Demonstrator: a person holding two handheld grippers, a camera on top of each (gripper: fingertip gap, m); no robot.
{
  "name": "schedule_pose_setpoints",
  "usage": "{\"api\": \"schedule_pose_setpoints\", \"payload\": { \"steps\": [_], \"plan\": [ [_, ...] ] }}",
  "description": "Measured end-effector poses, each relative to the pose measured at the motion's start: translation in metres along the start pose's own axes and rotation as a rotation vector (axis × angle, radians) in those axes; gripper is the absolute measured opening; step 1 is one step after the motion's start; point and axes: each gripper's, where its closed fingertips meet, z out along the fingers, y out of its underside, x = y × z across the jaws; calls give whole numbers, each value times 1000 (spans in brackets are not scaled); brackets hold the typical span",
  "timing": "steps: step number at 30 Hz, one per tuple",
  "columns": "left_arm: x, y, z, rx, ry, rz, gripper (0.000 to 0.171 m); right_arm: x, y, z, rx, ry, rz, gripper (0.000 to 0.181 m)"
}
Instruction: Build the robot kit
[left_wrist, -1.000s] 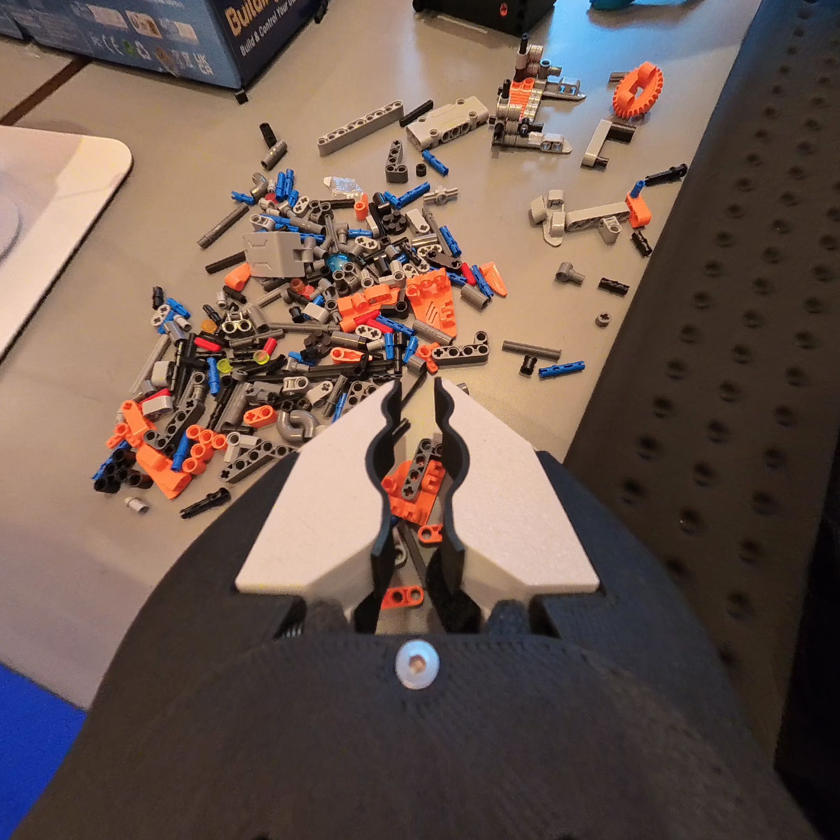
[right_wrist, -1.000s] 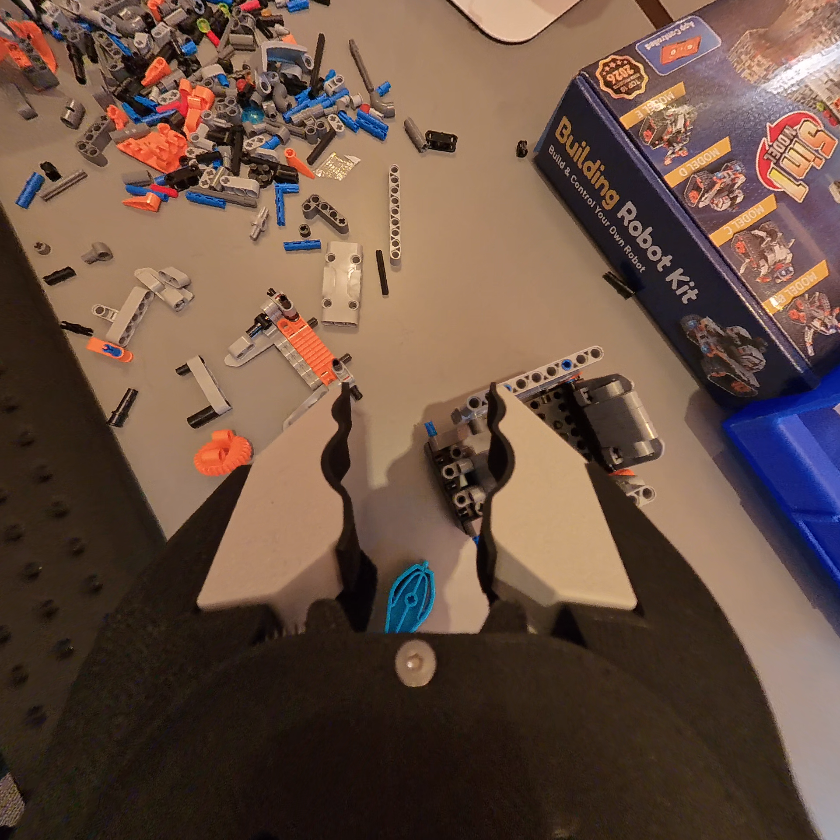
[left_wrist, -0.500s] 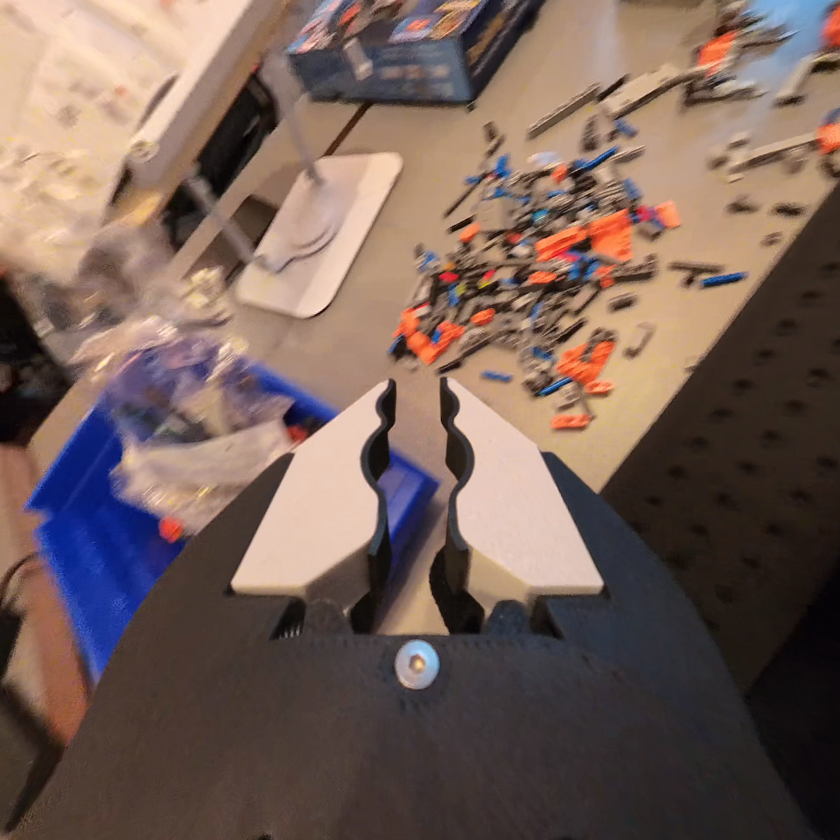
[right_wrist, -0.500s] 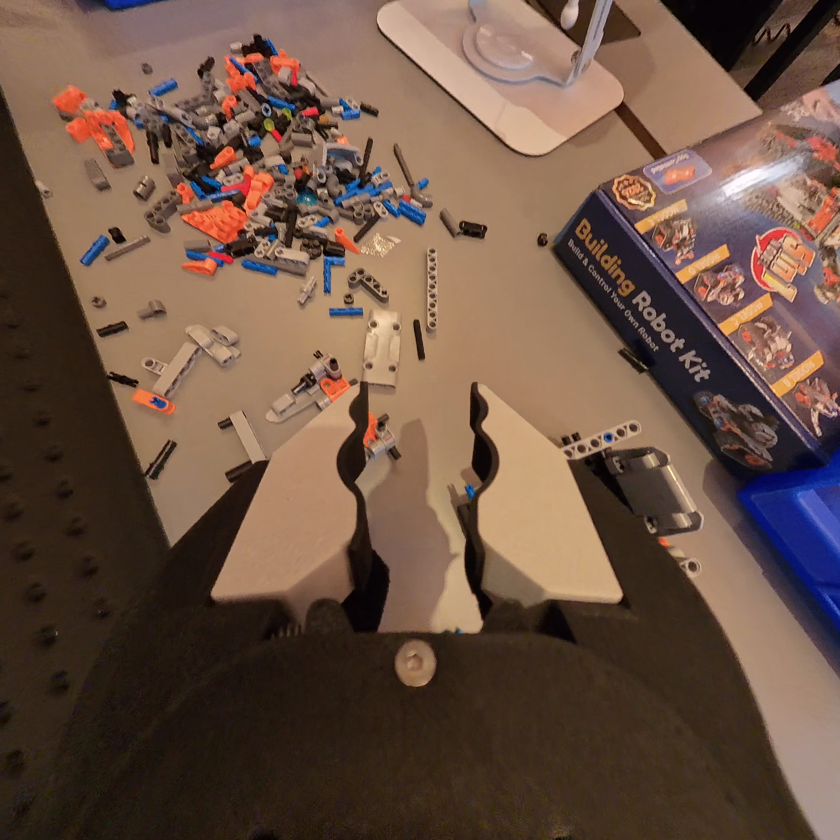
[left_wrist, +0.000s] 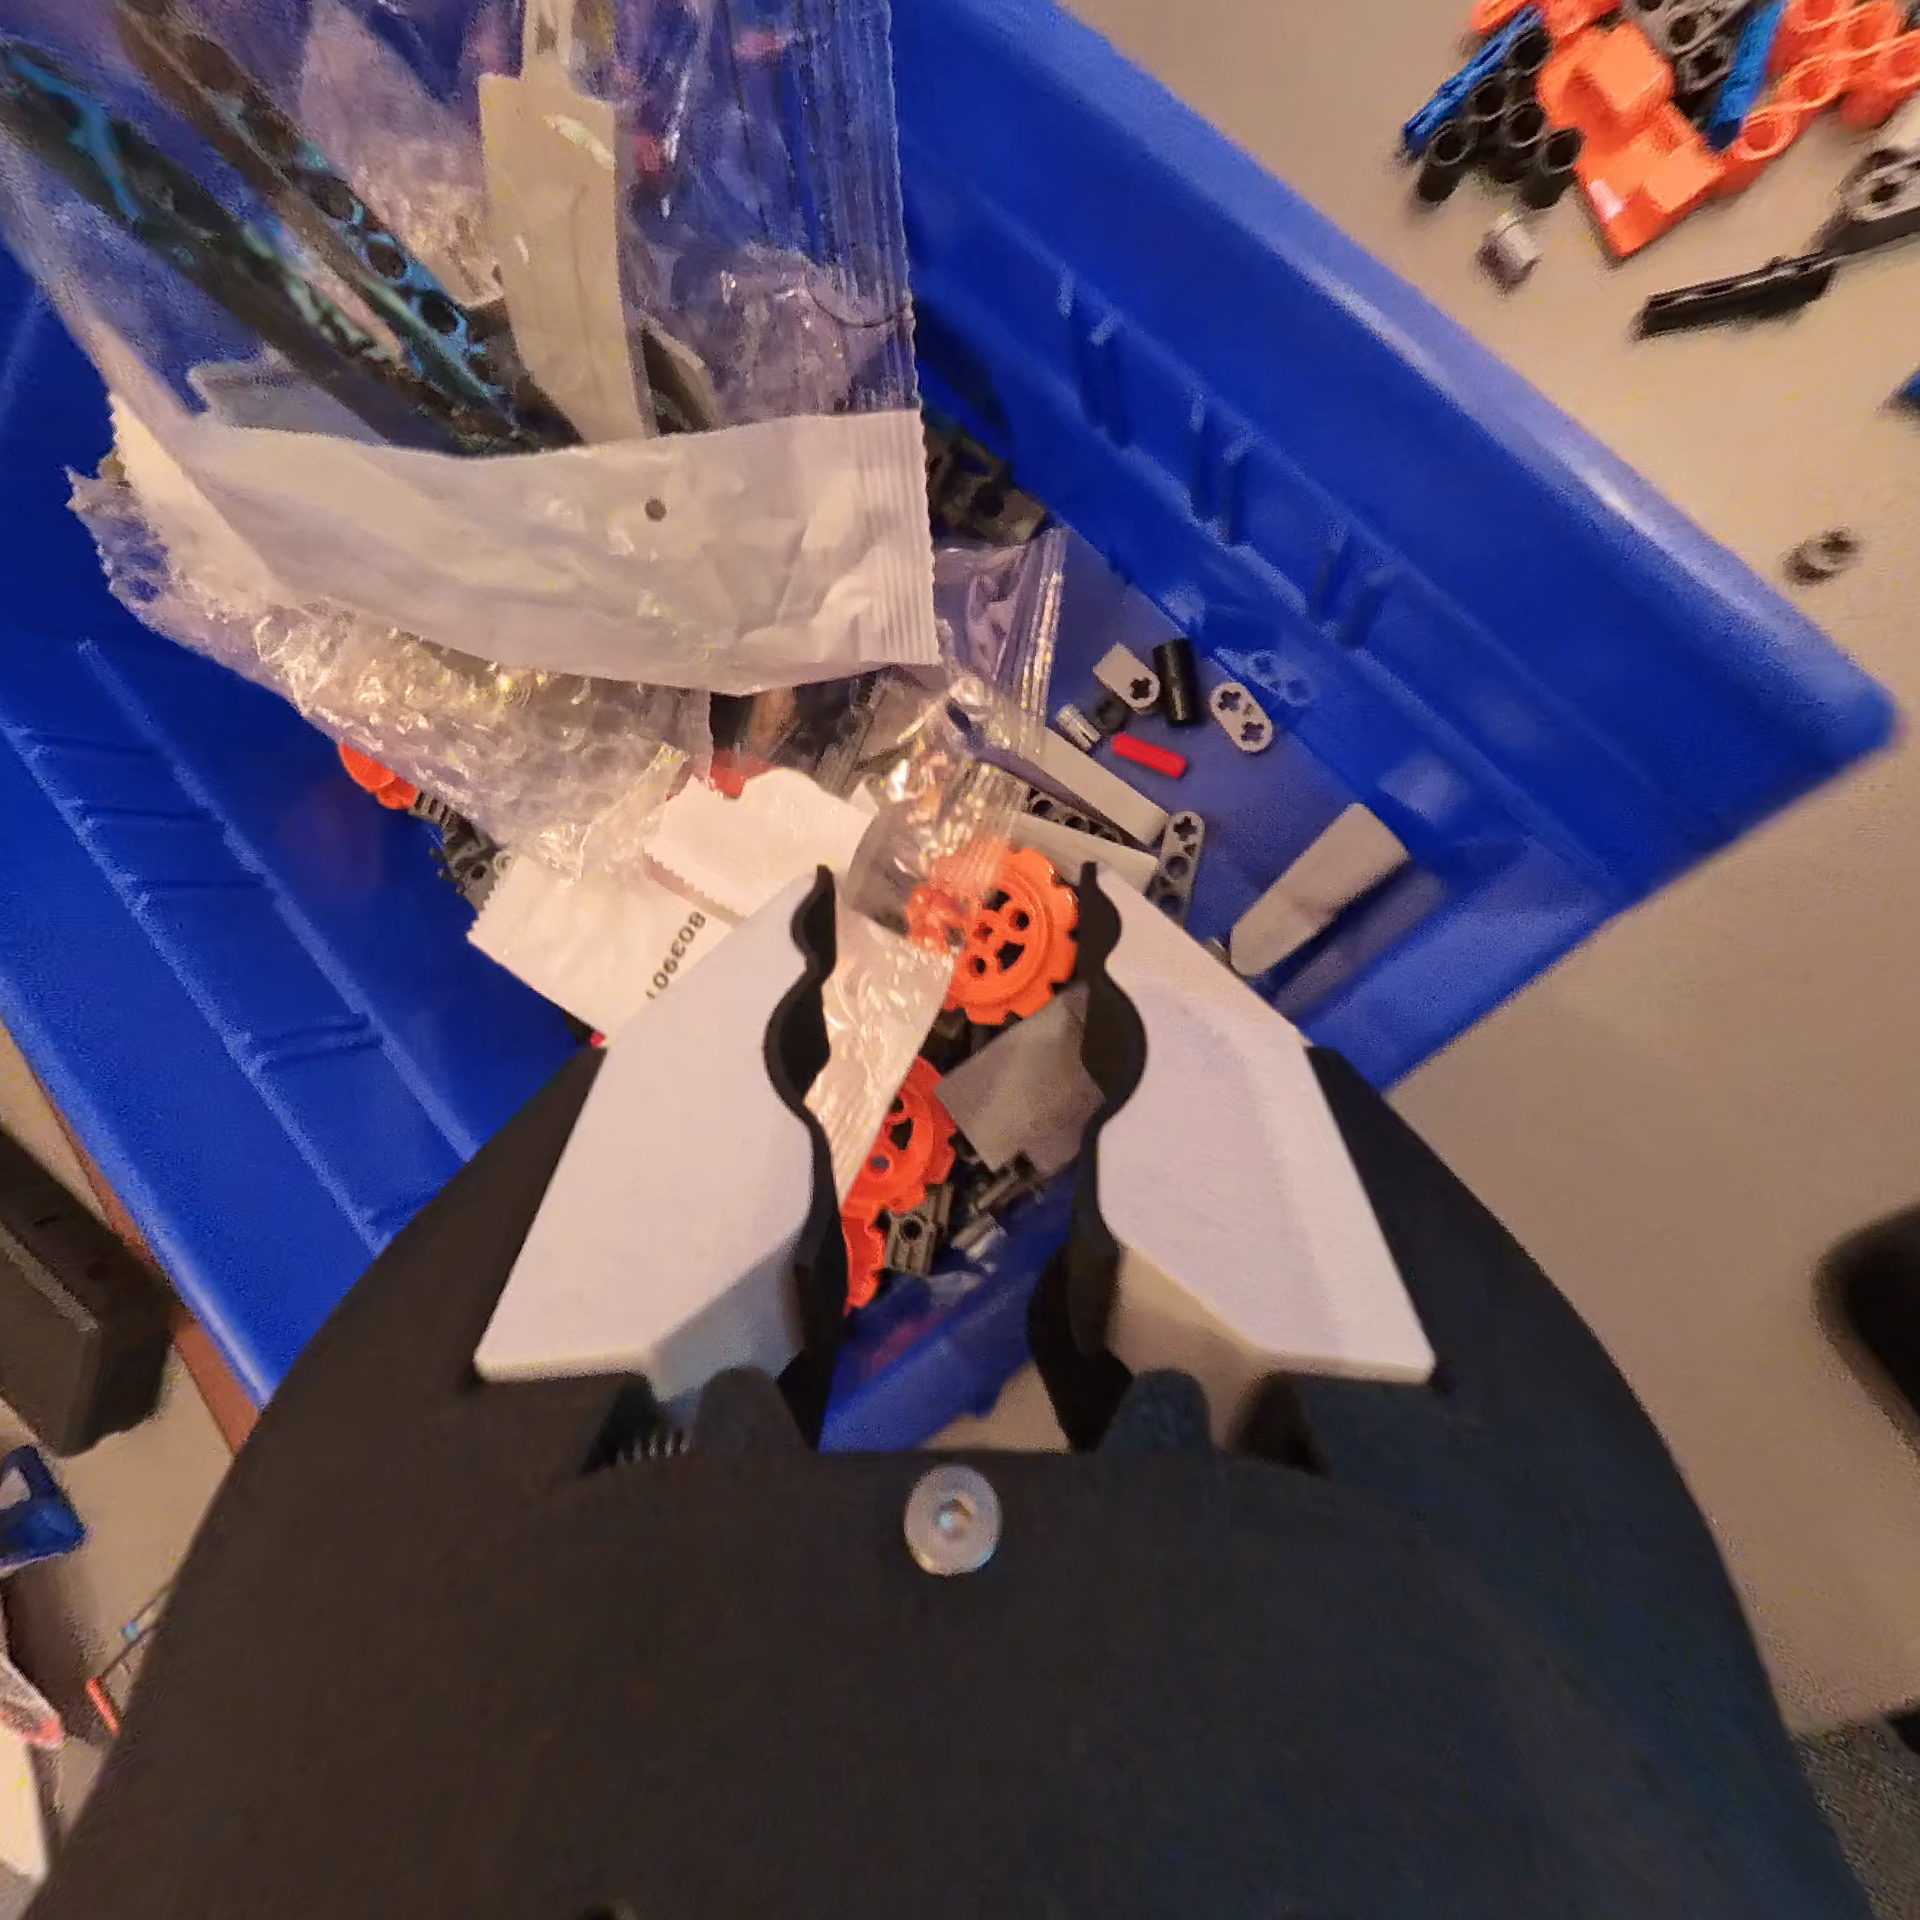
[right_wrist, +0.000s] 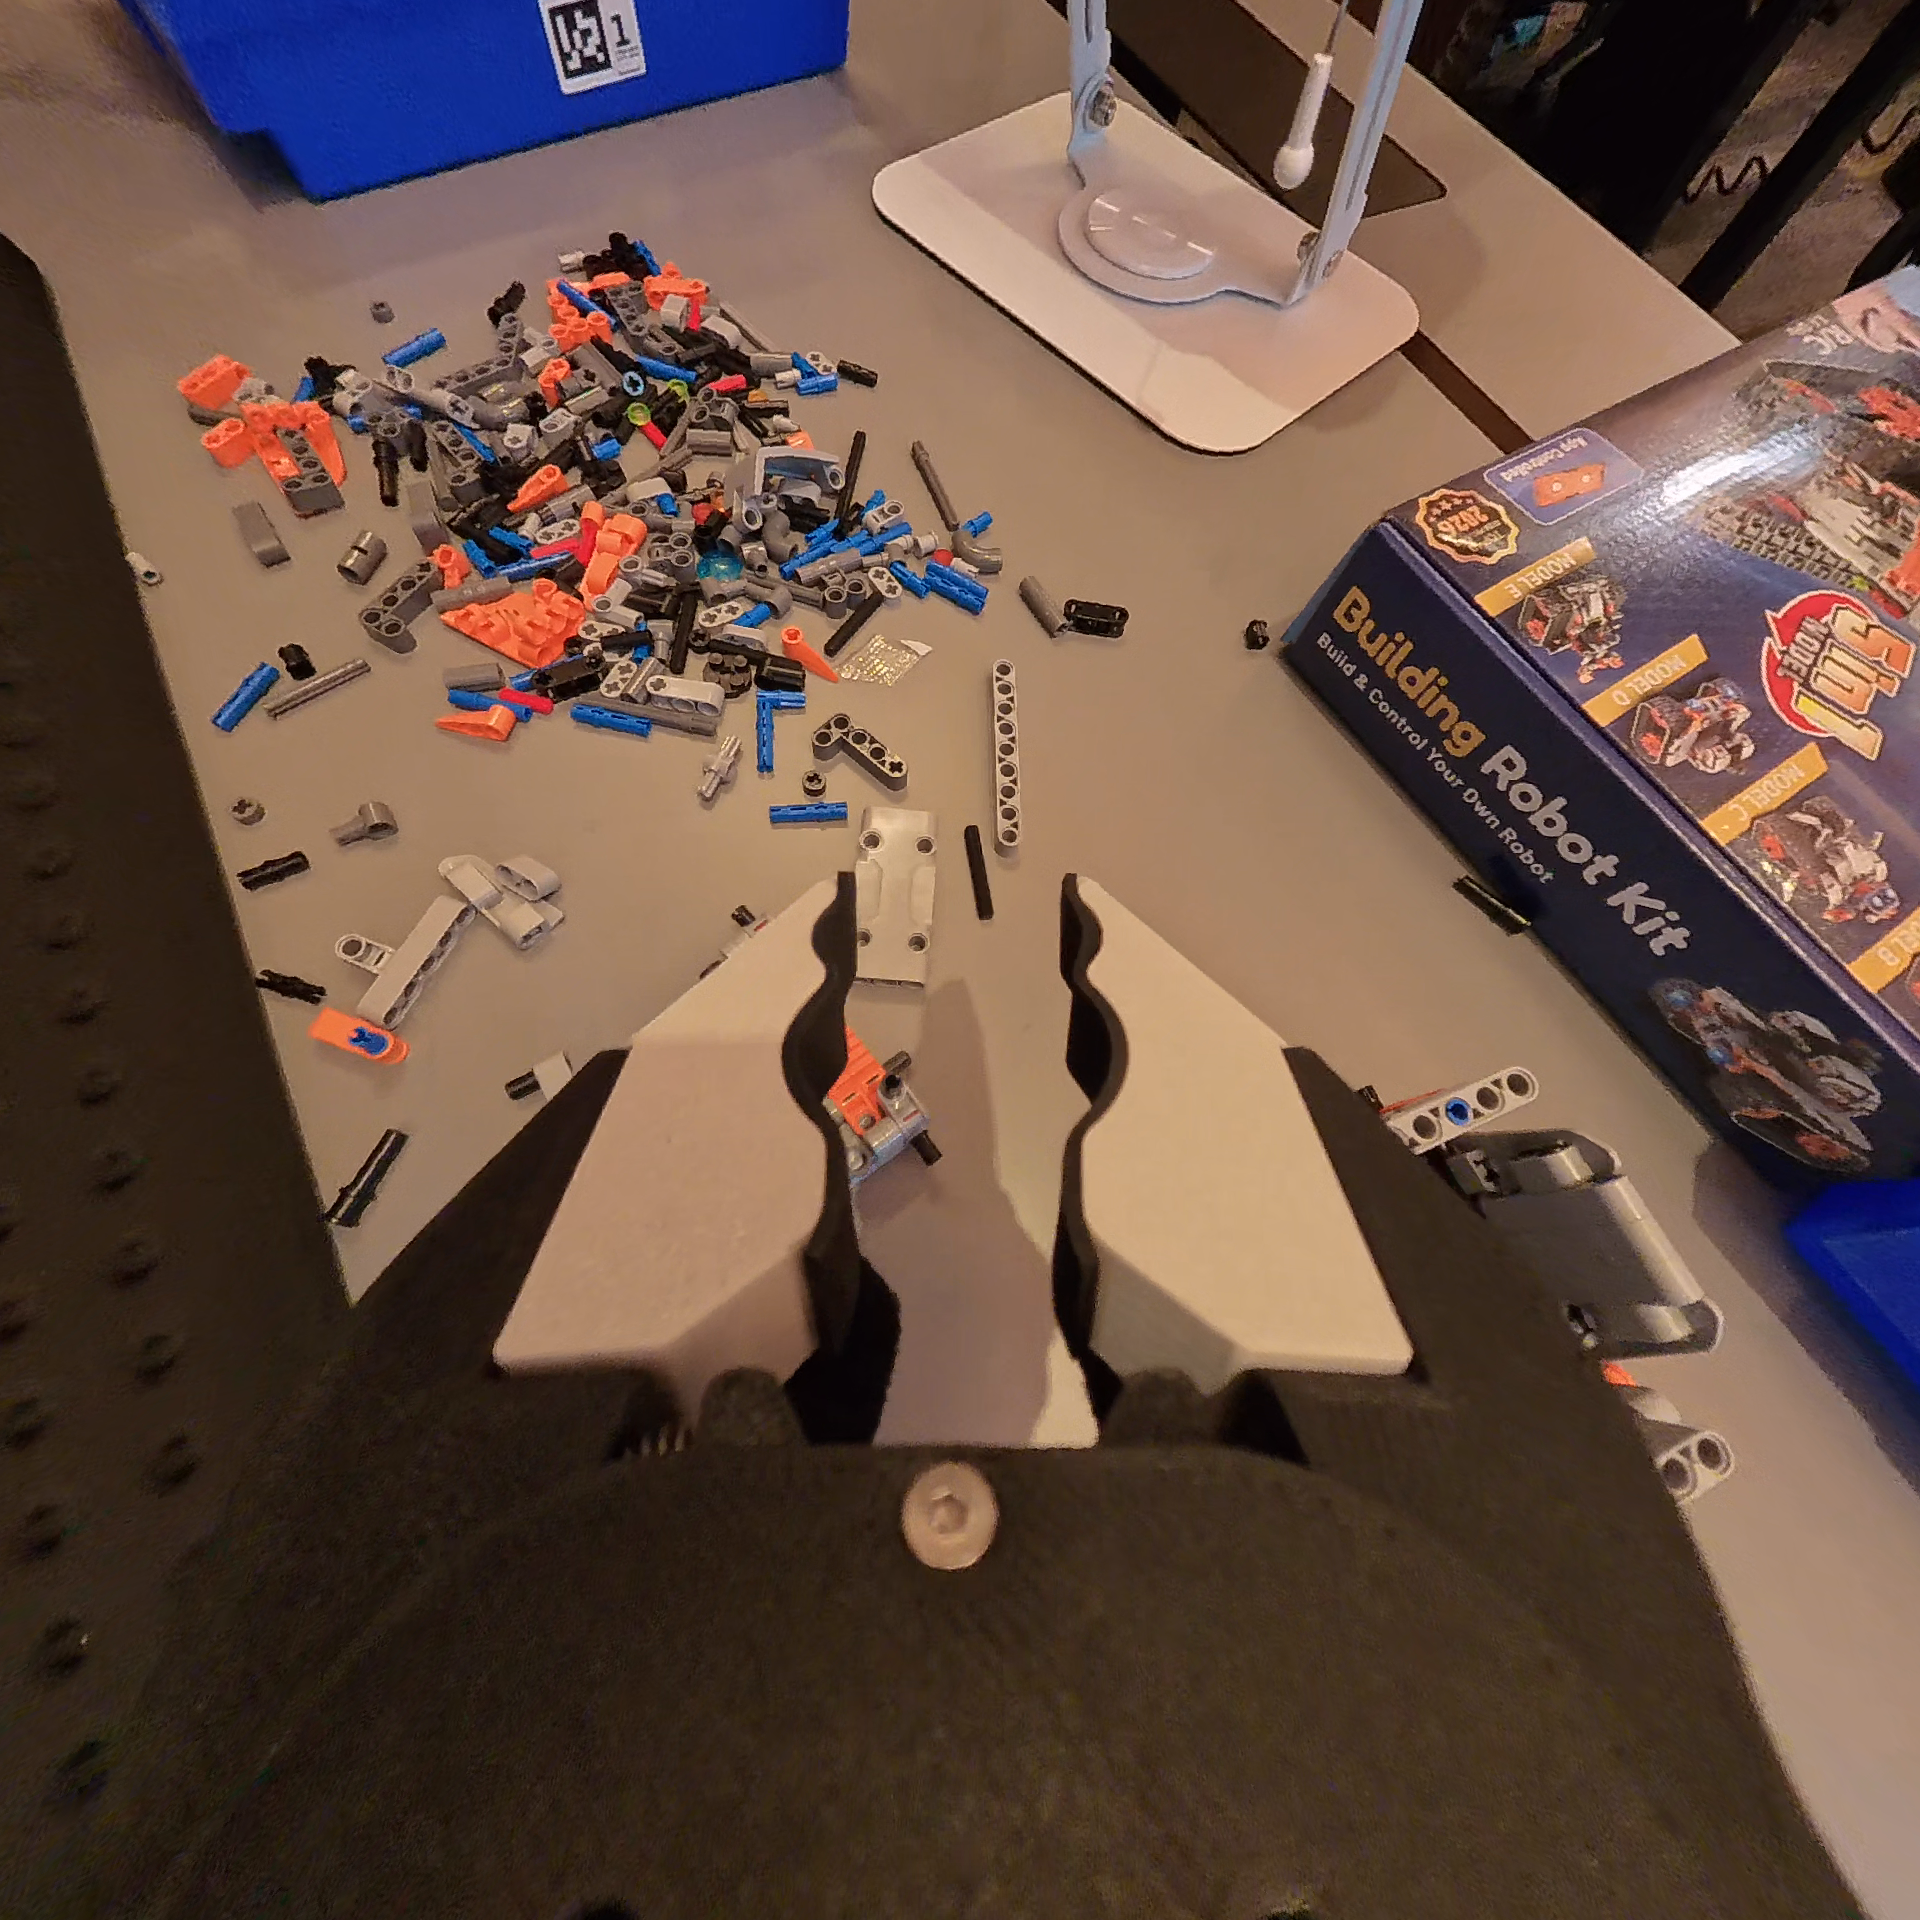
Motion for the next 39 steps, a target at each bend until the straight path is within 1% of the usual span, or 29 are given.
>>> {"api": "schedule_pose_setpoints", "payload": {
  "steps": [3, 5, 7, 9, 10, 12, 14, 15, 17, 20, 22, 25, 28, 30, 34, 36, 37, 39],
  "plan": [
    [-9, 2, 14, -33, -30, 5, 29, 4, 4, 3, -5, 9, 16, 36],
    [-17, 4, 19, -34, -48, -12, 17, 6, 6, 5, -11, 16, 22, 36],
    [-26, 1, 18, 10, -64, -52, 14, 9, 8, 6, -13, 18, 34, 35],
    [-43, -1, 12, 50, -118, -100, 4, 11, 9, 8, -16, 20, 46, 34],
    [-48, 1, 12, 44, -124, -108, 4, 12, 10, 9, -20, 23, 49, 34],
    [-49, 4, 18, 20, -79, -122, 7, 12, 11, 11, -24, 26, 53, 34],
    [-53, 9, 22, -20, -99, -97, 15, 13, 11, 14, -32, 30, 54, 34],
    [-54, 7, 22, -9, -101, -100, 16, 13, 12, 15, -36, 33, 53, 34],
    [-51, -1, 16, 48, -77, -107, 18, 13, 13, 16, -41, 38, 50, 34],
    [-33, -18, -3, 165, 9, -129, 17, 15, 14, 16, -42, 44, 54, 34],
    [-16, -24, -12, 192, 73, -130, 16, 16, 15, 16, -43, 45, 58, 34],
    [12, -25, -9, 140, 180, -125, 16, 17, 16, 16, -42, 45, 63, 34],
    [24, -20, 8, 54, 210, -131, 17, 17, 17, 15, -38, 44, 63, 33],
    [18, -14, 18, 13, 189, -158, 17, 17, 17, 15, -35, 43, 65, 33],
    [-2, 5, 25, -49, 139, -191, 18, 17, 19, 15, -38, 46, 66, 33],
    [-16, 10, 26, -56, 100, -214, 9, 19, 19, 15, -39, 48, 69, 33],
    [-23, 11, 25, -52, 85, -219, 10, 19, 20, 15, -40, 49, 69, 33],
    [-36, 12, 24, -54, 49, -220, 0, 20, 21, 15, -42, 53, 71, 33]
  ]
}}
